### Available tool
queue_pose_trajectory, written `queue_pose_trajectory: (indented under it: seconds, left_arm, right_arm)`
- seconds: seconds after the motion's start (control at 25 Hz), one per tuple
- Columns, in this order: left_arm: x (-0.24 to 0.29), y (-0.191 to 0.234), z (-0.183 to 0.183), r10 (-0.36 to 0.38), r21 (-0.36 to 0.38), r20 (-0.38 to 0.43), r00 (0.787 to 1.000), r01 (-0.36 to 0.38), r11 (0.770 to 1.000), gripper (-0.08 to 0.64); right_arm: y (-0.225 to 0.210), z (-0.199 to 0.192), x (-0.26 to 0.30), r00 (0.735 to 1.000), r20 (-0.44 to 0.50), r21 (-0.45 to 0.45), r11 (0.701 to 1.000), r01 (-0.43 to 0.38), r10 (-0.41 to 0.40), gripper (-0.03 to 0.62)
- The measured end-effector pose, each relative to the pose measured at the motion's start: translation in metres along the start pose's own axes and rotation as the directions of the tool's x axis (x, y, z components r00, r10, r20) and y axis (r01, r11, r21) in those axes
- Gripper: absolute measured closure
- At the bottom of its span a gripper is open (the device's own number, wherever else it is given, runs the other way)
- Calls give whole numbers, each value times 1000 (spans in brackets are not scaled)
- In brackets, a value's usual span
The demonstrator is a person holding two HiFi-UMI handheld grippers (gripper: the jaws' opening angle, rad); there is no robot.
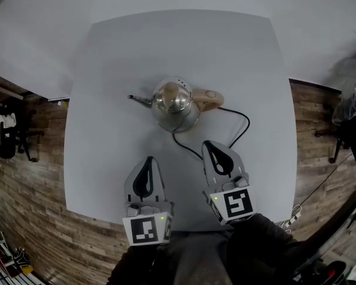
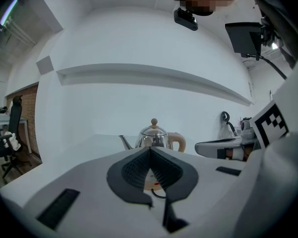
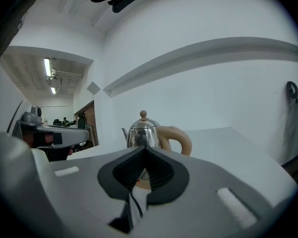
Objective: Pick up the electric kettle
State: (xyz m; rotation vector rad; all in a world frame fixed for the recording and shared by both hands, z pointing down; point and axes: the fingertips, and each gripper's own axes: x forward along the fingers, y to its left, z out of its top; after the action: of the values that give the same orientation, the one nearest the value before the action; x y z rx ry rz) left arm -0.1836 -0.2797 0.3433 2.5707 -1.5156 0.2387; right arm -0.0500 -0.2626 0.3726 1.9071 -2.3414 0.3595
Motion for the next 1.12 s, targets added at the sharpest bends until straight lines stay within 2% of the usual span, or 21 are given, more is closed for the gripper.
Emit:
queue_pose_trajectory:
  seconds: [0.4, 0.6, 0.88, 1.04, 1.08, 1.12]
  left_arm:
    - [44, 16, -41, -89, -34, 3, 996, 89, 995, 560]
    - [59, 22, -68, -103, -37, -15, 995, 103, 994, 560]
    - [70, 26, -66, -120, -12, 8, 993, 120, 993, 560]
    - [75, 35, -62, -111, -28, 34, 993, 112, 993, 560]
    - [76, 37, -60, -113, -36, 46, 993, 115, 993, 555]
    - [77, 38, -58, -115, -45, 57, 992, 117, 992, 507]
  right_arm:
    - [-14, -36, 35, 990, 31, -8, 990, 141, -141, 589]
    - [-20, -53, 46, 982, 50, -1, 983, 183, -182, 589]
    - [-27, -53, 55, 974, 48, -7, 975, 220, -219, 589]
    - [-29, -52, 59, 972, 46, -16, 973, 230, -229, 586]
    - [-30, -52, 61, 973, 46, -7, 974, 227, -227, 505]
    - [-32, -52, 62, 972, 47, 5, 973, 230, -230, 420]
